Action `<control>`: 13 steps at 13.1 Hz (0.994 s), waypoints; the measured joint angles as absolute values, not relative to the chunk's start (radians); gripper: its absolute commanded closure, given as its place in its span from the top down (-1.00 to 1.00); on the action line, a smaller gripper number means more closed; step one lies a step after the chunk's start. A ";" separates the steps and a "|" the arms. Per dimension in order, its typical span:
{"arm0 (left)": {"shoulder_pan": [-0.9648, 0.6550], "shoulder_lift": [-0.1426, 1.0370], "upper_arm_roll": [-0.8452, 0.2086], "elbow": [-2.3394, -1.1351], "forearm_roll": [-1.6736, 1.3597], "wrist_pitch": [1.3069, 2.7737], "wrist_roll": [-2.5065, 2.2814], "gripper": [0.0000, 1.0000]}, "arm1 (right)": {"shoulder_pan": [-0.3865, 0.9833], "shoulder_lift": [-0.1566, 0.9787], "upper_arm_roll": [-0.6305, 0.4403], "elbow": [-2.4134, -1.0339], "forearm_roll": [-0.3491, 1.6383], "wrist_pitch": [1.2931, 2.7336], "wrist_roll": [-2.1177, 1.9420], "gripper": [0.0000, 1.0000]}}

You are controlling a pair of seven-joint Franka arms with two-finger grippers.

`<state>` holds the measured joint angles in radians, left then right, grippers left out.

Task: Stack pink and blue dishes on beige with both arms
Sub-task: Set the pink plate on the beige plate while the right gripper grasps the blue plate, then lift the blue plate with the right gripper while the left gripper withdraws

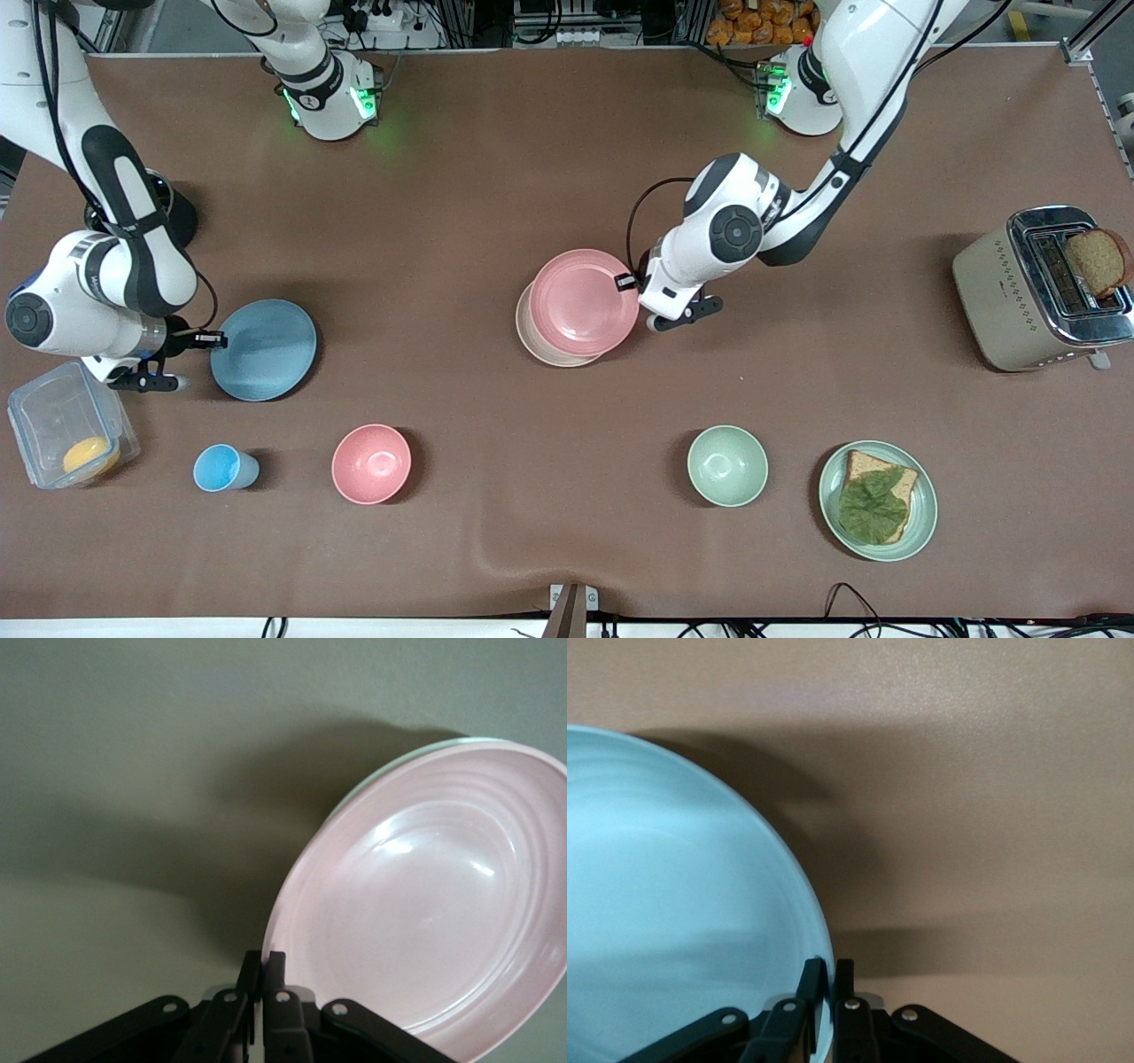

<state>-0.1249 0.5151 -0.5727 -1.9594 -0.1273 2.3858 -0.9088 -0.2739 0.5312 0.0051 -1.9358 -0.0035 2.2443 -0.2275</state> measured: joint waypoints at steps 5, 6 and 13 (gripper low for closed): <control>-0.181 0.576 -0.543 -1.944 -0.096 2.455 -0.937 -1.00 | -0.274 0.507 0.011 -1.929 0.008 2.212 -0.230 -1.00; -0.182 0.587 -0.542 -1.936 -0.096 2.459 -0.937 -1.00 | -0.274 0.507 0.012 -1.927 0.022 2.212 -0.230 -1.00; -0.189 0.620 -0.542 -1.908 -0.061 2.460 -0.937 0.03 | -0.272 0.501 0.117 -1.870 0.109 2.034 -0.245 -1.00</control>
